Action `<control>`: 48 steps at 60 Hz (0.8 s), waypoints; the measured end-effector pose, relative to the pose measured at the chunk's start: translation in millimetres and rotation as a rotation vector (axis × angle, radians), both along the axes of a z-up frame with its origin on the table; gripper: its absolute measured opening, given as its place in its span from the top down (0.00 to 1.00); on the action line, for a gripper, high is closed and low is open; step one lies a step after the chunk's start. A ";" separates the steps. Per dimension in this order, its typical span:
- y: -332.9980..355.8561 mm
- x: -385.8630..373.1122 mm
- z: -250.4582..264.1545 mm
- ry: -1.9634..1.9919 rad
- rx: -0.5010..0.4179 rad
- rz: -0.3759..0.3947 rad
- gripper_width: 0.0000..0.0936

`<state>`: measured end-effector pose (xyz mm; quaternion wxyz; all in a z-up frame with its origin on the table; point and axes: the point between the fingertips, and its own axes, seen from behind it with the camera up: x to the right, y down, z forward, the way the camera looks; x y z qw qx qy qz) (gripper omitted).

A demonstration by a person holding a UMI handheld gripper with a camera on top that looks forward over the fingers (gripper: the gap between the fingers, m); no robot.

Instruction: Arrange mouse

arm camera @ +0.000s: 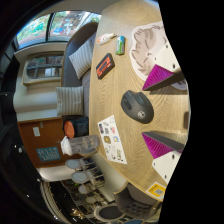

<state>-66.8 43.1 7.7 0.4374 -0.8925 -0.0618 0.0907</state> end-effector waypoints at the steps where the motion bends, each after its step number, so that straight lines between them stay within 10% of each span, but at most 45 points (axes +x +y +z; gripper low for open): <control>1: 4.1 -0.7 -3.1 -0.002 -0.008 0.001 0.09; 15: 71.3 -15.6 -18.9 -0.032 -0.060 -0.055 0.11; 24: 83.8 -7.0 -26.4 -0.082 -0.067 -0.082 0.43; 33: 81.9 -14.1 -13.7 -0.067 0.006 -0.032 0.60; 48: 15.4 71.2 117.0 -0.043 0.240 -0.064 0.60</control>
